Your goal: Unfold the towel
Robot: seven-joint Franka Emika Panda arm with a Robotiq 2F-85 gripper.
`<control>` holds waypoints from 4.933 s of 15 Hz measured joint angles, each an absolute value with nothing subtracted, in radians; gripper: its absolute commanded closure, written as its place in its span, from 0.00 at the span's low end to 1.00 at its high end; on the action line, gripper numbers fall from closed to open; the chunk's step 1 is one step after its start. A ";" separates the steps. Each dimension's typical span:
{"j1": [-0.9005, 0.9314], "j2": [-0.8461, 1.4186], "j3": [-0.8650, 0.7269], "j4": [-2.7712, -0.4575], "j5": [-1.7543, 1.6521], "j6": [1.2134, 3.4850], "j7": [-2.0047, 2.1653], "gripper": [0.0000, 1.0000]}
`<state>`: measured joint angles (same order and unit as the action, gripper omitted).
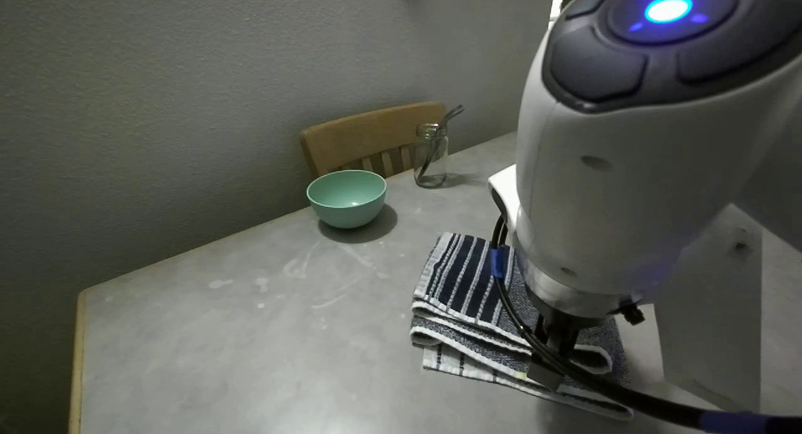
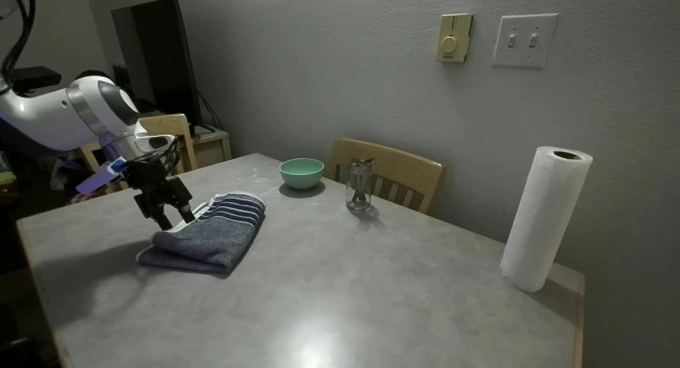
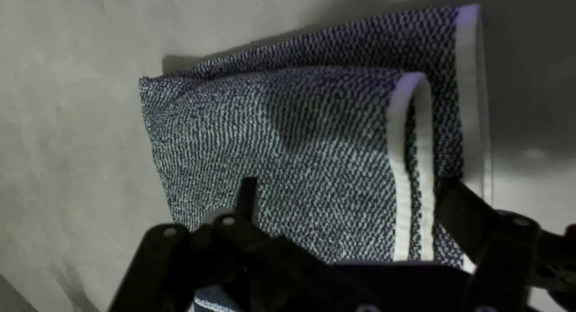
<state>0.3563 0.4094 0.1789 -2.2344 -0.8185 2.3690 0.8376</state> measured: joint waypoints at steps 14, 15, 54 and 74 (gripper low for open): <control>0.374 0.490 0.149 -2.173 -0.819 2.368 0.833 0.00; 0.375 0.490 0.149 -2.173 -0.819 2.367 0.833 0.00; 0.403 0.487 0.155 -2.109 -0.793 2.299 0.752 0.99; 0.340 0.075 0.164 -2.272 -0.776 1.914 0.930 0.99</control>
